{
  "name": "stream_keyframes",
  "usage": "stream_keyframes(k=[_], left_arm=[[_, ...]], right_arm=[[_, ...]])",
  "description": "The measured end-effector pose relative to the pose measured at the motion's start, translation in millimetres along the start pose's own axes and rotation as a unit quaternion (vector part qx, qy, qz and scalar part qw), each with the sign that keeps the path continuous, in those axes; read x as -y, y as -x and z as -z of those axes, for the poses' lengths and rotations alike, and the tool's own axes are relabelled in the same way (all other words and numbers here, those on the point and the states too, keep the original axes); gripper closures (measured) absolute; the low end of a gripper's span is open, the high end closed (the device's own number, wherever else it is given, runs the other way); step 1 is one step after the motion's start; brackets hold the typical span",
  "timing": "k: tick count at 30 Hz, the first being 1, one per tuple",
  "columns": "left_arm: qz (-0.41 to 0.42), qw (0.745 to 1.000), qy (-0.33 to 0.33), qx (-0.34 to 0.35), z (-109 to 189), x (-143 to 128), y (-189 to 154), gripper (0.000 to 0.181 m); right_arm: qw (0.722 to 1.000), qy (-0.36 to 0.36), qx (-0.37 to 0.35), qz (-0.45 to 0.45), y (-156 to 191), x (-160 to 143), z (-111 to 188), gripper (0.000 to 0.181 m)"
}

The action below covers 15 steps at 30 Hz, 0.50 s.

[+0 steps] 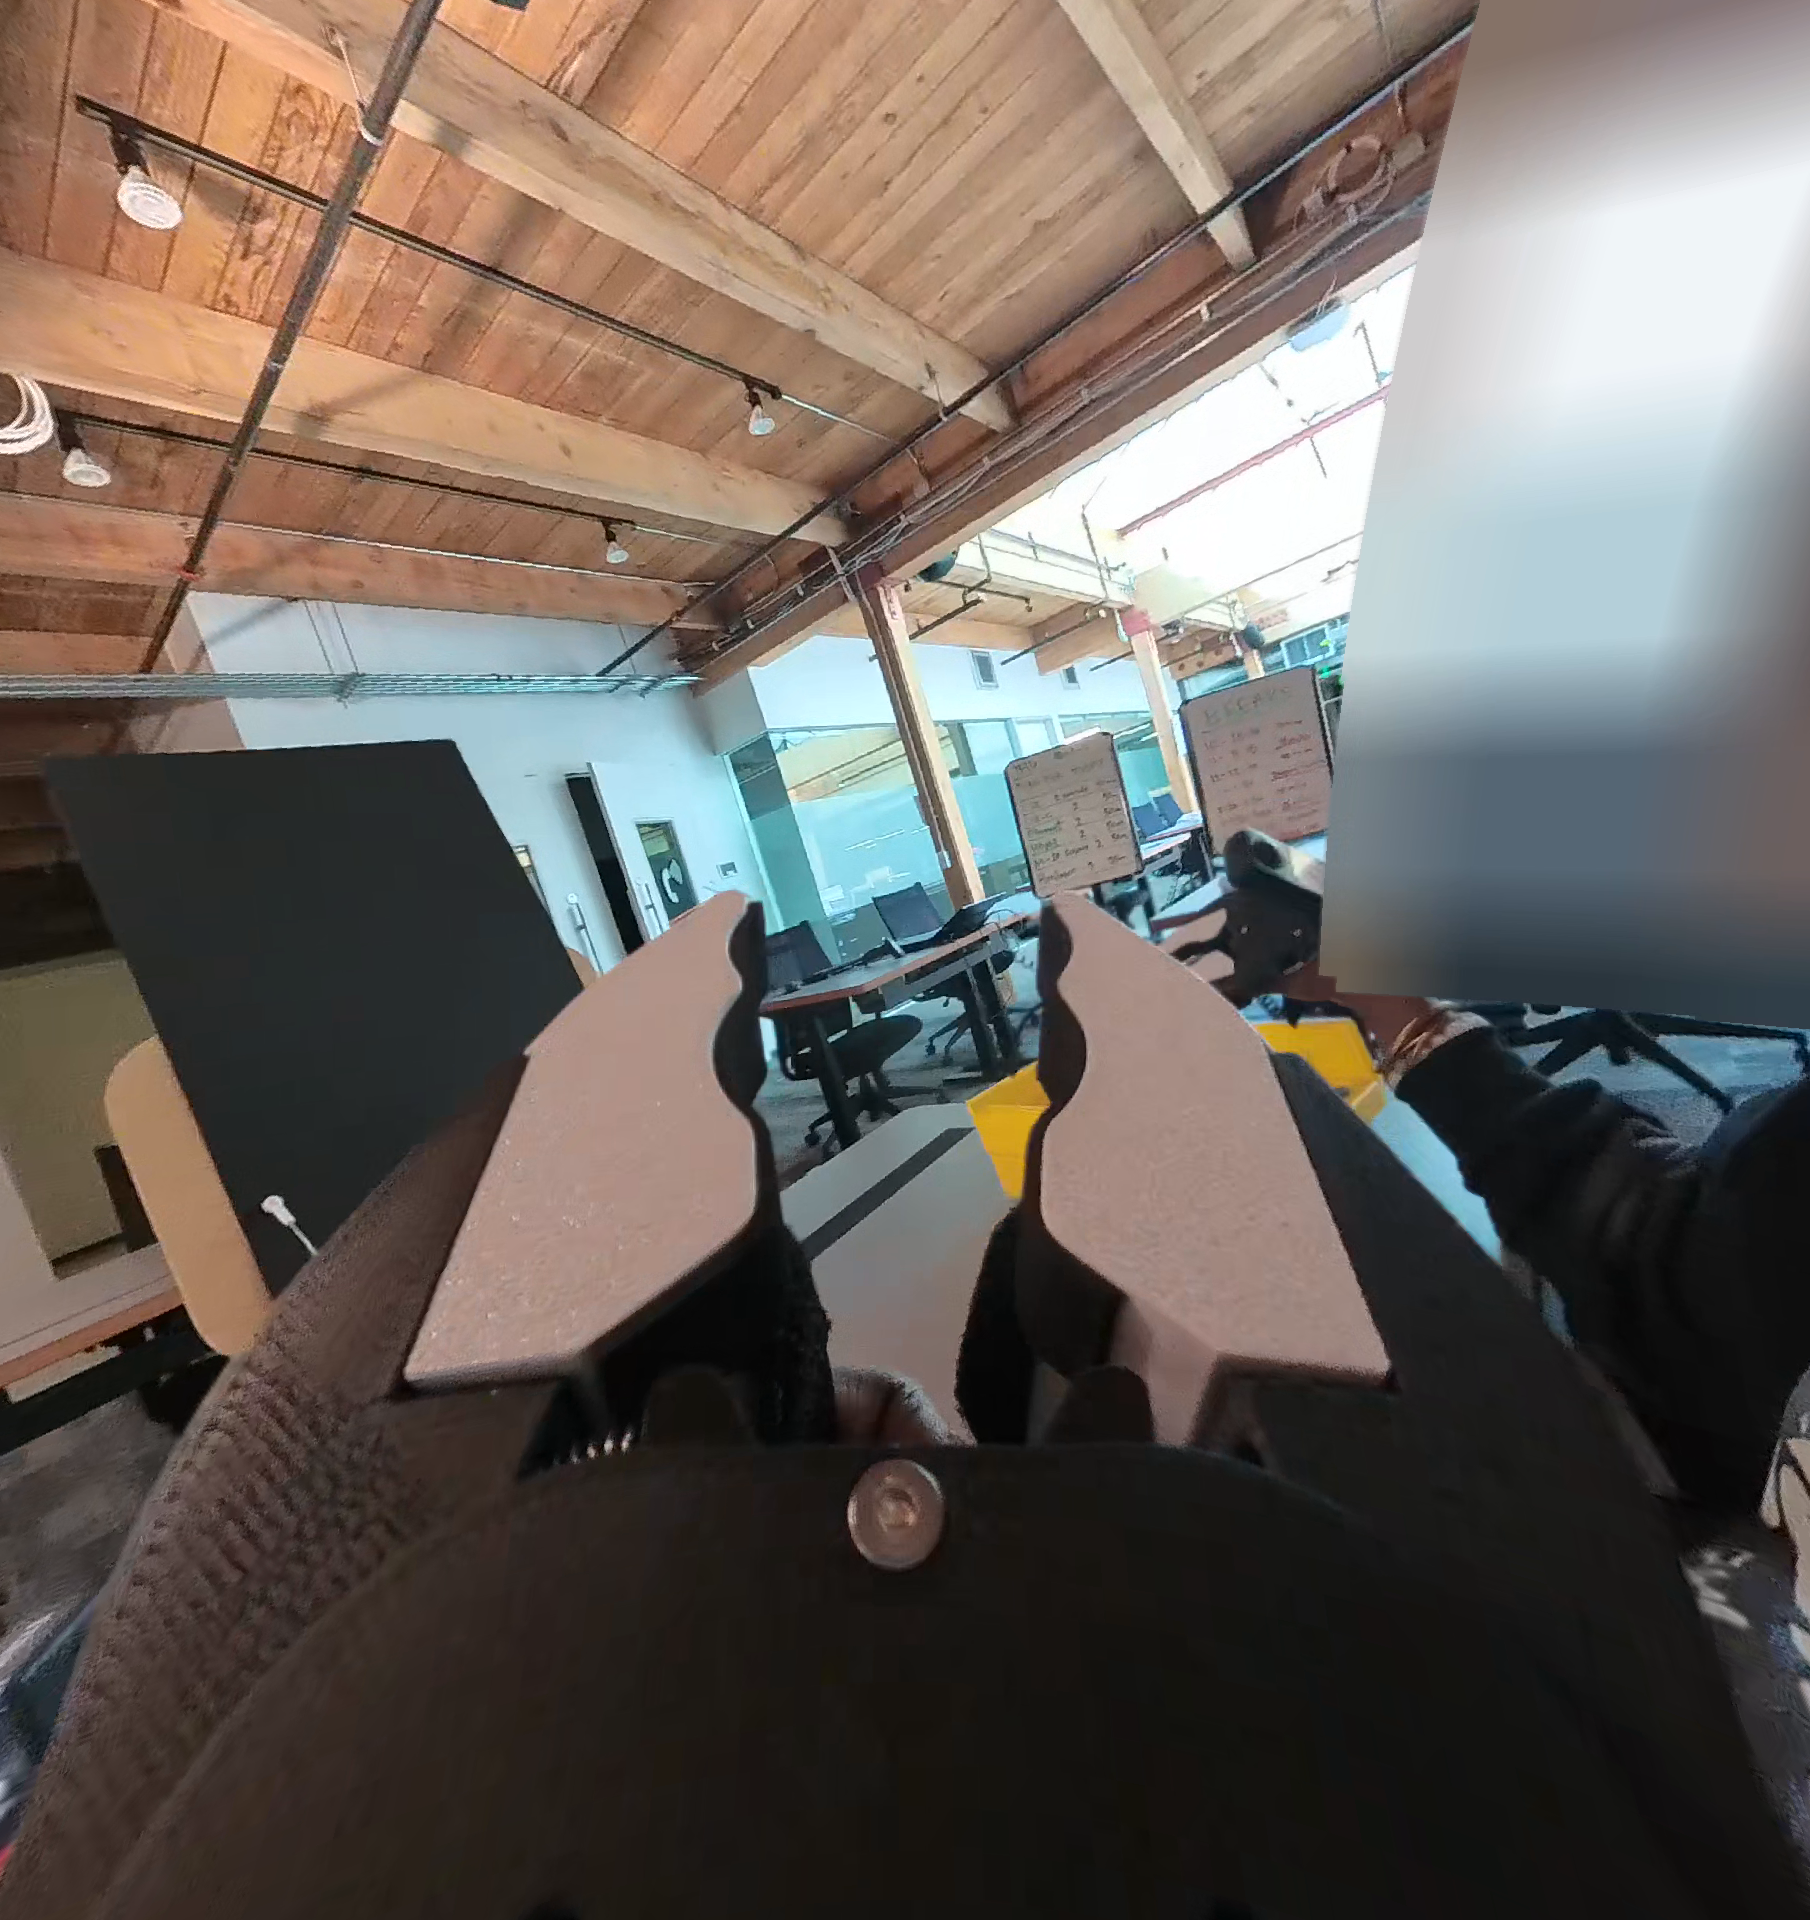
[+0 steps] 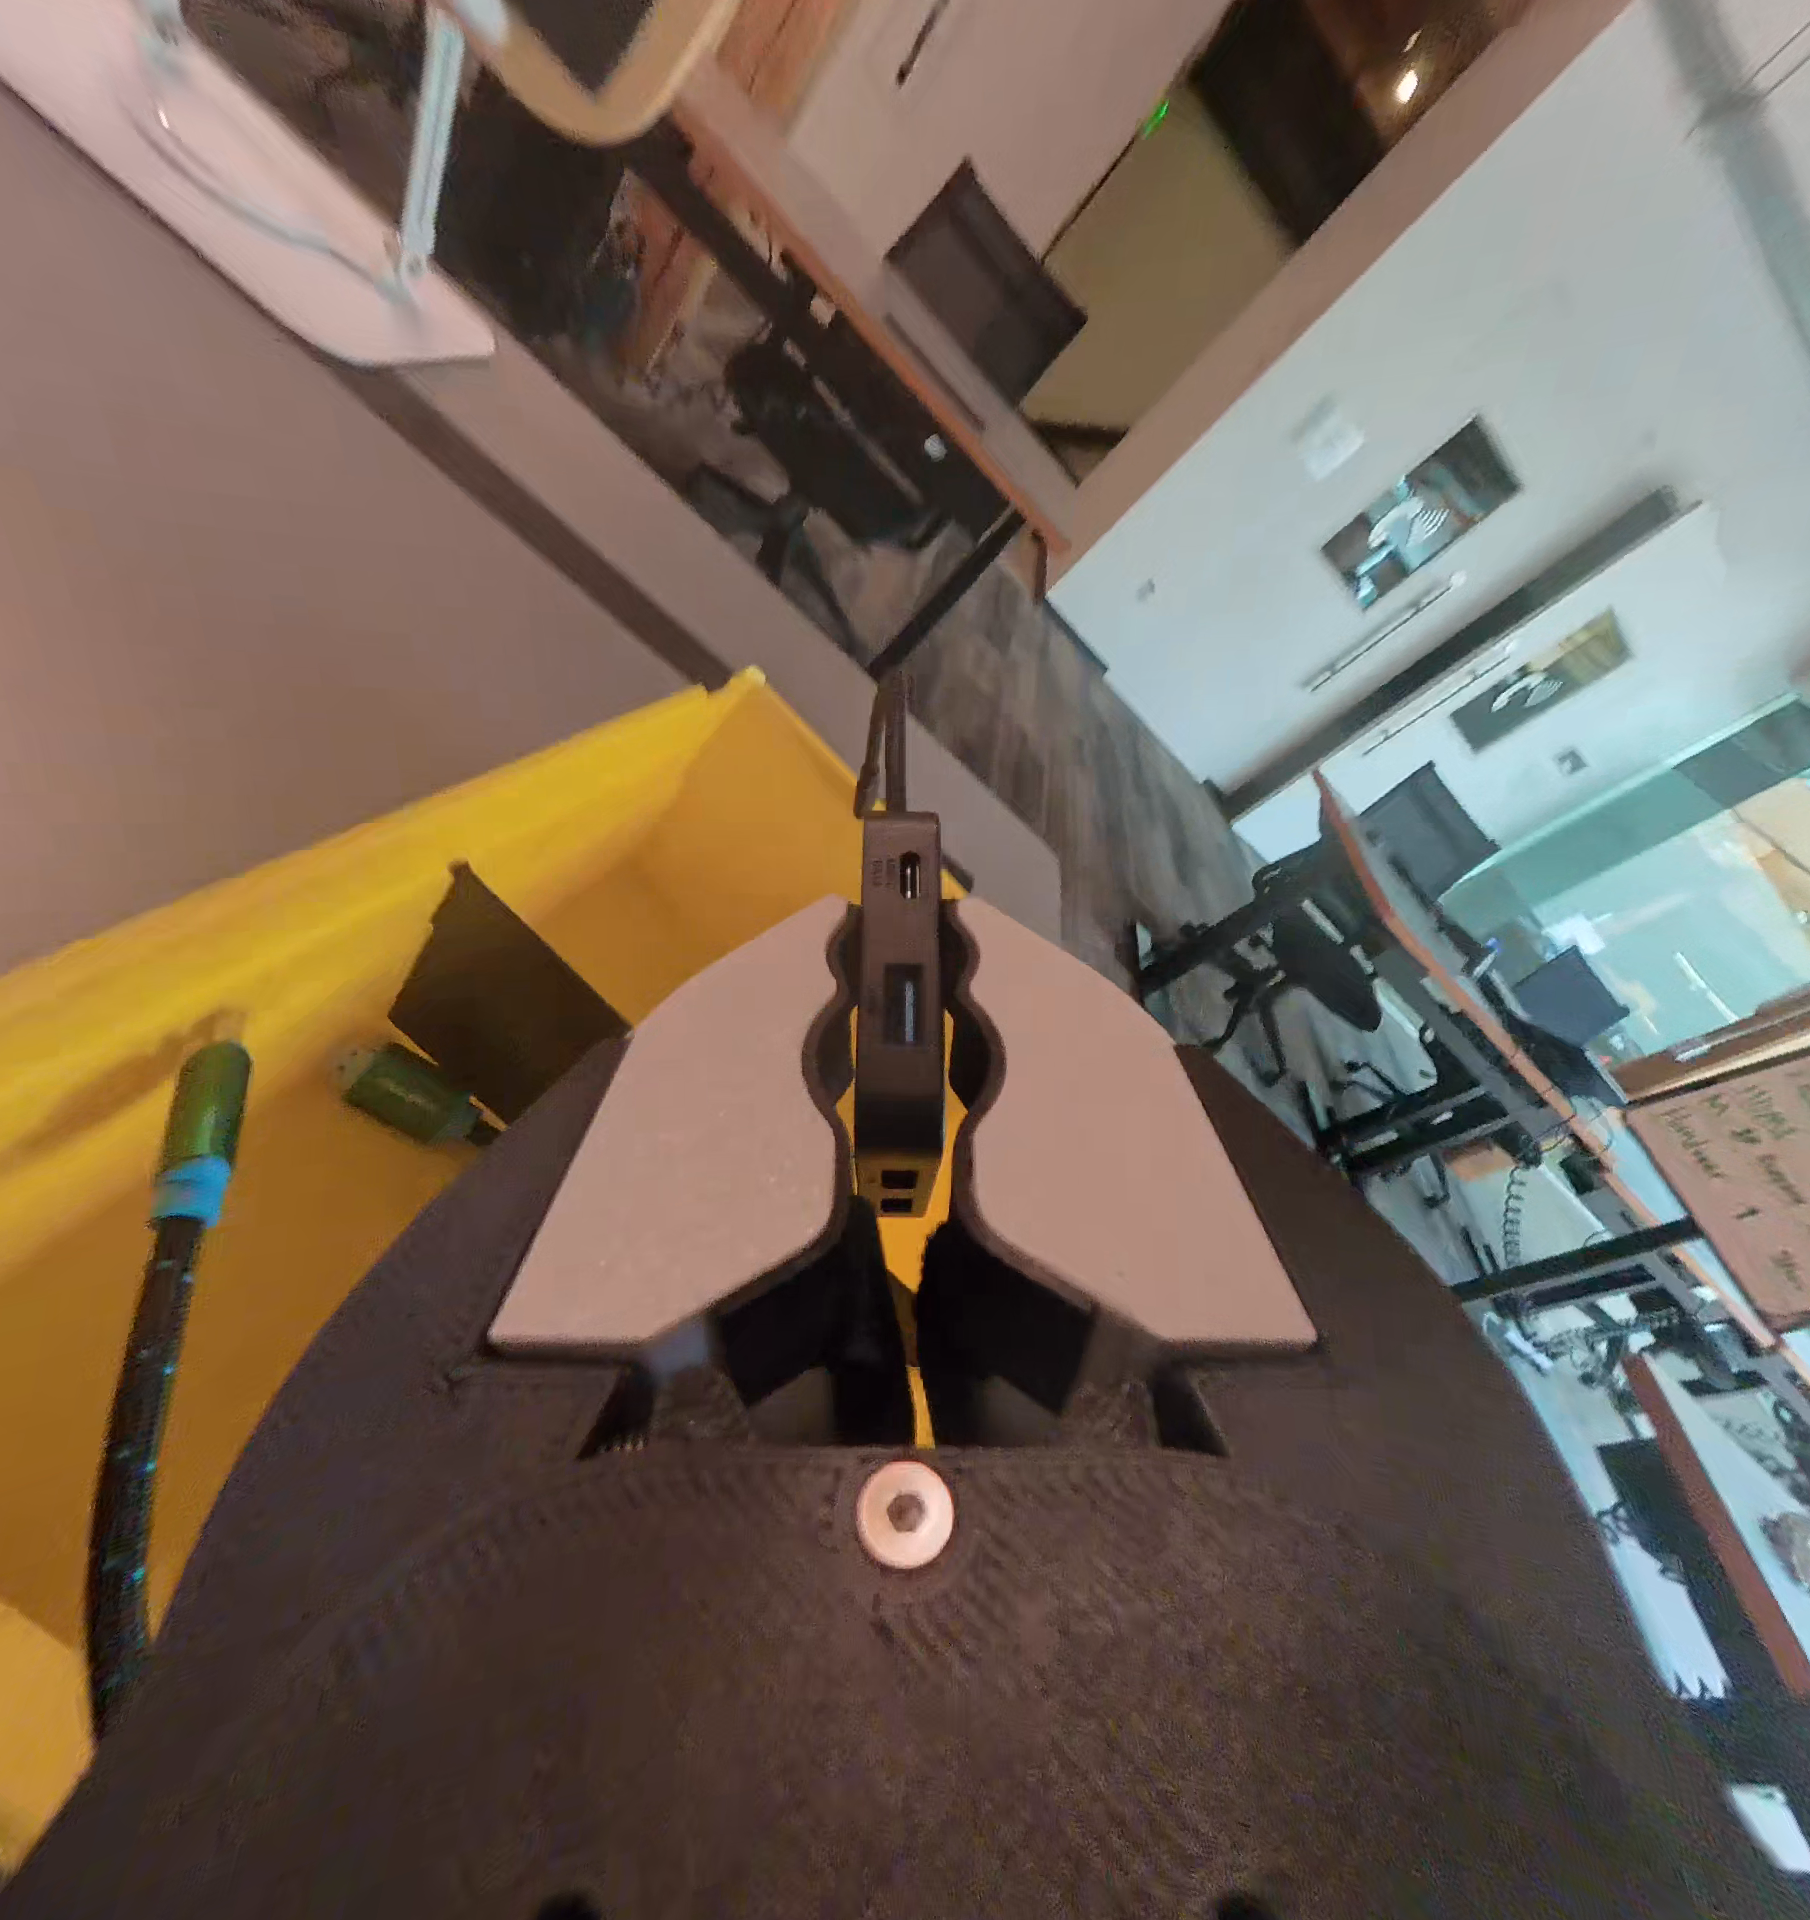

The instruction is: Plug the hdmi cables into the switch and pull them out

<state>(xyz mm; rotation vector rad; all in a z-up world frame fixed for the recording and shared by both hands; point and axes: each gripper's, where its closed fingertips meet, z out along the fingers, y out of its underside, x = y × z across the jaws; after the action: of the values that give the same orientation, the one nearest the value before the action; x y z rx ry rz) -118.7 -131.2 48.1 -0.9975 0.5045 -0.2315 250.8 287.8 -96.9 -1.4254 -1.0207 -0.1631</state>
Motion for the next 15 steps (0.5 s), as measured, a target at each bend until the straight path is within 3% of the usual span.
stream_keyframes(k=[7, 15], left_arm=[[-0.027, 0.999, 0.032, -0.003, -6.4, -12.4, -2.5, 0.132], [-0.022, 0.999, 0.035, -0.012, -11.2, -16.0, -3.7, 0.133]], right_arm=[[0.999, 0.034, 0.015, -0.034, 14.8, -42.2, -43.3, 0.167], [0.997, 0.031, -0.045, -0.062, 1.0, -57.1, -47.3, 0.165]])
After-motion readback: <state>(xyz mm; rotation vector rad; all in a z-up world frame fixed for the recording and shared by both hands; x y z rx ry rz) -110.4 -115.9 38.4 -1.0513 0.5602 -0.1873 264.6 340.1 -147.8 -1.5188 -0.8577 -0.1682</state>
